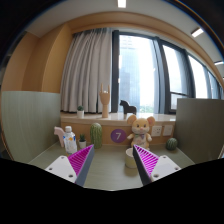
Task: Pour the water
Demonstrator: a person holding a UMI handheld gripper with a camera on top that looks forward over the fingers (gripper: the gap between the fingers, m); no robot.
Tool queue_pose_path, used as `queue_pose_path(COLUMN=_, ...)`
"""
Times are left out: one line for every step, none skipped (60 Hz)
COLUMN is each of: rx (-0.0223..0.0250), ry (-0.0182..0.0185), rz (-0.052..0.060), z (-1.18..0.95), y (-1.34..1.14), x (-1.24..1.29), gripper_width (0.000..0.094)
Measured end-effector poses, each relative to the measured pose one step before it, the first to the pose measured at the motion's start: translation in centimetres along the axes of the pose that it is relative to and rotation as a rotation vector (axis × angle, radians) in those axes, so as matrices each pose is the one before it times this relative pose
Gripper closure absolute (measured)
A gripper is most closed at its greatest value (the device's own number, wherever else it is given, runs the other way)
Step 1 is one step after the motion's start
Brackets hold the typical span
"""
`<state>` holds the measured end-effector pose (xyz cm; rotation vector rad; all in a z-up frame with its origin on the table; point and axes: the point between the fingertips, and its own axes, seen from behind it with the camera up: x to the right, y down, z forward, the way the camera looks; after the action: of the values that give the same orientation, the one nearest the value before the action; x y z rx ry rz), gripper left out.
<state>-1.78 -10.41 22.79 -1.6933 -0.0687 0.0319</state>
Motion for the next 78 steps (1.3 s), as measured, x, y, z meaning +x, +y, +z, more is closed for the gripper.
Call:
queue_pose_path(rx=-0.00093, ry=0.00098, rz=-0.0006, z=0.026, y=0.135, x=-0.047, gripper_width=0.0144)
queue_pose_path(rx=-0.00163, ry=0.00019, rz=-0.0009, z=0.096, y=0.250, x=-0.199, gripper_width=0.0143)
queue_pose_path(rx=-0.00067, ry=0.00226, rz=-0.0003, z=0.264, y=0.428, x=-0.353, gripper_width=0.0143)
queue_pose_path(rx=-0.00022, ry=0.00318, rz=-0.0011, z=0.257, y=0.406, x=-0.325, gripper_width=0.0143)
queue_pose_path(rx=-0.00062, ry=0.00506, rz=-0.0013, z=0.250, y=0.417, x=-0.304, gripper_width=0.0144)
queue_pose_path(rx=0.00003, ry=0.00767, rz=-0.0016, z=0.430, y=0.620, x=-0.409, gripper_width=0.0144)
queue_pose_path(rx=-0.00096, ry=-0.00389, rz=-0.0031, z=-0.849, y=-0.640, x=0.675, gripper_width=0.0145)
queue_pose_path(rx=0.00524, ry=0.00944, rz=-0.0036, z=1.441, y=1.751, x=-1.402, gripper_width=0.0149)
queue_pose_path(rx=0.00074, ry=0.00104, rz=-0.0038, z=0.273, y=0.543, x=-0.577, gripper_width=0.0151)
queue_pose_path(rx=0.00071, ry=-0.00122, rz=-0.0040, z=0.244, y=0.468, x=-0.602, gripper_width=0.0152)
queue_pose_path(rx=0.00032, ry=-0.00283, rz=-0.0034, z=0.260, y=0.442, x=-0.640, gripper_width=0.0153)
queue_pose_path(rx=-0.00092, ry=-0.00372, rz=-0.0017, z=0.234, y=0.434, x=-0.641, gripper_width=0.0153)
queue_pose_path(rx=-0.00201, ry=-0.00524, rz=0.0001, z=0.185, y=0.443, x=-0.668, gripper_width=0.0154)
queue_pose_path(rx=-0.00312, ry=-0.00674, rz=0.0010, z=0.207, y=0.419, x=-0.732, gripper_width=0.0152)
queue_pose_path(rx=-0.00365, ry=-0.00847, rz=0.0016, z=0.229, y=0.407, x=-0.779, gripper_width=0.0150)
queue_pose_path(rx=-0.00334, ry=-0.01037, rz=0.0029, z=0.244, y=0.397, x=-0.760, gripper_width=0.0152)
queue_pose_path(rx=-0.00267, ry=-0.00979, rz=0.0043, z=0.165, y=0.360, x=-0.739, gripper_width=0.0149)
queue_pose_path(rx=-0.00249, ry=-0.00958, rz=0.0061, z=0.232, y=0.359, x=-0.754, gripper_width=0.0147)
queue_pose_path(rx=-0.00330, ry=-0.00923, rz=0.0065, z=0.242, y=0.320, x=-0.726, gripper_width=0.0143)
queue_pose_path(rx=-0.00208, ry=-0.00961, rz=0.0061, z=0.270, y=0.298, x=-0.695, gripper_width=0.0141)
queue_pose_path(rx=-0.00124, ry=-0.01029, rz=0.0049, z=0.288, y=0.228, x=-0.731, gripper_width=0.0140)
queue_pose_path(rx=-0.00038, ry=-0.01140, rz=0.0036, z=0.321, y=0.204, x=-0.710, gripper_width=0.0142)
queue_pose_path(rx=-0.00001, ry=-0.01098, rz=0.0024, z=0.300, y=0.127, x=-0.688, gripper_width=0.0141)
queue_pose_path(rx=0.00065, ry=-0.00906, rz=0.0023, z=0.296, y=0.099, x=-0.608, gripper_width=0.0142)
queue_pose_path(rx=0.00241, ry=-0.00603, rz=0.0023, z=0.342, y=0.047, x=-0.486, gripper_width=0.0146)
queue_pose_path(rx=0.00511, ry=-0.01002, rz=0.0017, z=-0.183, y=0.099, x=-0.227, gripper_width=0.0149)
queue_pose_path(rx=0.00304, ry=-0.00432, rz=0.0022, z=0.412, y=0.031, x=-0.402, gripper_width=0.0149)
queue_pose_path(rx=0.00204, ry=-0.00400, rz=0.0018, z=0.456, y=0.030, x=-0.401, gripper_width=0.0152)
queue_pose_path(rx=0.00245, ry=-0.00468, rz=0.0018, z=0.450, y=-0.016, x=-0.395, gripper_width=0.0152)
queue_pose_path(rx=0.00253, ry=-0.00451, rz=0.0031, z=0.407, y=-0.041, x=-0.375, gripper_width=0.0151)
queue_pose_path(rx=0.00368, ry=-0.00449, rz=0.0037, z=0.402, y=-0.097, x=-0.339, gripper_width=0.0150)
queue_pose_path(rx=0.00489, ry=-0.00377, rz=0.0037, z=0.445, y=-0.130, x=-0.329, gripper_width=0.0149)
queue_pose_path(rx=0.00560, ry=-0.00300, rz=0.0040, z=0.485, y=-0.163, x=-0.284, gripper_width=0.0149)
queue_pose_path(rx=0.00521, ry=-0.00215, rz=0.0039, z=0.479, y=-0.152, x=-0.294, gripper_width=0.0150)
queue_pose_path(rx=0.00438, ry=-0.00265, rz=0.0040, z=0.468, y=-0.152, x=-0.287, gripper_width=0.0149)
queue_pose_path(rx=0.00475, ry=-0.00324, rz=0.0029, z=0.524, y=-0.107, x=-0.247, gripper_width=0.0150)
queue_pose_path(rx=0.00433, ry=-0.00275, rz=0.0023, z=0.512, y=-0.121, x=-0.240, gripper_width=0.0149)
queue_pose_path(rx=0.00277, ry=-0.00290, rz=0.0015, z=0.522, y=-0.074, x=-0.214, gripper_width=0.0151)
queue_pose_path(rx=0.00176, ry=-0.00302, rz=0.0015, z=0.553, y=-0.064, x=-0.225, gripper_width=0.0151)
queue_pose_path(rx=0.00033, ry=-0.00354, rz=0.0005, z=0.591, y=-0.009, x=-0.259, gripper_width=0.0153)
queue_pose_path(rx=-0.00206, ry=-0.00356, rz=-0.0006, z=0.578, y=0.046, x=-0.216, gripper_width=0.0152)
queue_pose_path(rx=-0.00219, ry=-0.00322, rz=-0.0016, z=0.554, y=0.010, x=-0.202, gripper_width=0.0153)
queue_pose_path(rx=-0.00167, ry=-0.00266, rz=-0.0014, z=0.575, y=-0.005, x=-0.175, gripper_width=0.0153)
queue_pose_path(rx=-0.00119, ry=-0.00259, rz=-0.0021, z=0.587, y=-0.017, x=-0.138, gripper_width=0.0152)
queue_pose_path(rx=-0.00090, ry=-0.00244, rz=-0.0022, z=0.553, y=-0.026, x=-0.130, gripper_width=0.0152)
queue_pose_path(rx=-0.00115, ry=-0.00205, rz=-0.0014, z=0.531, y=-0.069, x=-0.132, gripper_width=0.0153)
queue_pose_path(rx=0.00040, ry=-0.00226, rz=-0.0007, z=0.529, y=-0.097, x=-0.114, gripper_width=0.0154)
queue_pose_path(rx=0.00175, ry=-0.00280, rz=-0.0002, z=0.530, y=-0.094, x=-0.114, gripper_width=0.0152)
queue_pose_path(rx=0.00093, ry=-0.00302, rz=0.0001, z=0.520, y=-0.082, x=-0.169, gripper_width=0.0153)
queue_pose_path(rx=-0.00058, ry=-0.00297, rz=0.0001, z=0.494, y=-0.042, x=-0.180, gripper_width=0.0151)
queue_pose_path(rx=-0.00107, ry=-0.00305, rz=0.0004, z=0.497, y=0.002, x=-0.142, gripper_width=0.0152)
queue_pose_path(rx=-0.00114, ry=-0.00229, rz=0.0013, z=0.465, y=-0.033, x=-0.132, gripper_width=0.0153)
queue_pose_path(rx=-0.00049, ry=-0.00155, rz=0.0018, z=0.469, y=-0.056, x=-0.071, gripper_width=0.0151)
queue_pose_path(rx=0.00047, ry=-0.00124, rz=0.0017, z=0.424, y=-0.092, x=-0.074, gripper_width=0.0152)
queue_pose_path(rx=0.00114, ry=-0.00075, rz=0.0018, z=0.398, y=-0.110, x=-0.075, gripper_width=0.0153)
queue_pose_path(rx=0.00205, ry=-0.00029, rz=0.0016, z=0.399, y=-0.076, x=-0.039, gripper_width=0.0152)
queue_pose_path(rx=0.00182, ry=-0.00128, rz=0.0025, z=0.367, y=-0.081, x=-0.074, gripper_width=0.0153)
queue_pose_path(rx=0.00338, ry=0.00042, rz=0.0022, z=0.515, y=0.058, x=-0.225, gripper_width=0.0155)
queue_pose_path(rx=0.00066, ry=-0.00230, rz=0.0022, z=0.361, y=-0.011, x=-0.074, gripper_width=0.0155)
queue_pose_path(rx=0.00067, ry=-0.00174, rz=0.0016, z=0.301, y=-0.053, x=-0.085, gripper_width=0.0154)
queue_pose_path(rx=0.00068, ry=-0.00049, rz=0.0002, z=0.307, y=-0.026, x=-0.046, gripper_width=0.0156)
queue_pose_path(rx=0.00052, ry=0.00049, rz=-0.0009, z=0.270, y=-0.013, x=-0.007, gripper_width=0.0157)
queue_pose_path(rx=0.00010, ry=0.00171, rz=-0.0017, z=0.238, y=0.007, x=0.072, gripper_width=0.0163)
queue_pose_path(rx=-0.00144, ry=0.00405, rz=-0.0029, z=0.245, y=0.051, x=0.107, gripper_width=0.0170)
queue_pose_path(rx=-0.00230, ry=0.00381, rz=-0.0038, z=0.291, y=-0.025, x=0.216, gripper_width=0.0182)
queue_pose_path(rx=-0.00240, ry=0.00624, rz=-0.0053, z=0.222, y=0.152, x=0.144, gripper_width=0.0195)
queue_pose_path(rx=-0.00402, ry=0.00592, rz=-0.0048, z=0.225, y=0.173, x=0.131, gripper_width=0.0216)
queue_pose_path(rx=-0.00477, ry=0.00464, rz=-0.0041, z=0.152, y=0.178, x=0.083, gripper_width=0.0246)
queue_pose_path(rx=-0.00298, ry=0.00389, rz=-0.0032, z=0.109, y=0.148, x=0.085, gripper_width=0.0286)
queue_pose_path(rx=-0.00098, ry=0.00456, rz=-0.0021, z=0.104, y=0.099, x=0.113, gripper_width=0.0324)
queue_pose_path(rx=0.00390, ry=0.00228, rz=0.0010, z=-0.073, y=0.036, x=0.217, gripper_width=0.0353)
queue_pose_path(rx=0.00371, ry=0.00896, rz=0.0010, z=0.041, y=0.005, x=0.122, gripper_width=0.0373)
queue_pose_path(rx=0.00531, ry=0.00525, rz=0.0022, z=-0.013, y=-0.044, x=0.060, gripper_width=0.0395)
queue_pose_path(rx=0.00694, ry=0.00335, rz=0.0024, z=-0.037, y=-0.092, x=0.001, gripper_width=0.0398)
queue_pose_path(rx=0.00504, ry=0.00024, rz=0.0038, z=-0.062, y=-0.058, x=-0.062, gripper_width=0.0416)
queue_pose_path(rx=0.00379, ry=-0.00024, rz=0.0043, z=-0.047, y=-0.045, x=-0.036, gripper_width=0.0433)
queue_pose_path(rx=0.00191, ry=0.00196, rz=0.0029, z=-0.103, y=-0.020, x=0.022, gripper_width=0.0458)
queue_pose_path(rx=0.00273, ry=0.00386, rz=0.0035, z=-0.075, y=-0.018, x=0.121, gripper_width=0.0475)
